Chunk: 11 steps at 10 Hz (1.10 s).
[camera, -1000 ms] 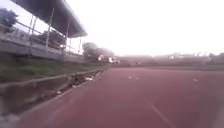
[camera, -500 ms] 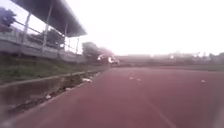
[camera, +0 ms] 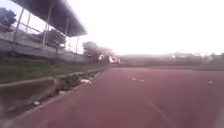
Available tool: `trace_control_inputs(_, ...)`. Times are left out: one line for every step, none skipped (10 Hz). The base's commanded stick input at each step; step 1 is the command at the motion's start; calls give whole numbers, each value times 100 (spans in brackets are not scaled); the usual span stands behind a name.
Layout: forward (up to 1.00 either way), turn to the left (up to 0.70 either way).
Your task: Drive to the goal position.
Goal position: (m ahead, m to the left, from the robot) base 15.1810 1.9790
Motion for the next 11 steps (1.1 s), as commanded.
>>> trace_control_inputs(70,-2)
trace_control_inputs(70,0)
trace_control_inputs(70,0)
trace_control_inputs(70,0)
trace_control_inputs(70,0)
trace_control_inputs(70,0)
trace_control_inputs(70,-20)
trace_control_inputs(70,-27)
trace_control_inputs(70,-7)
trace_control_inputs(70,0)
trace_control_inputs(70,0)
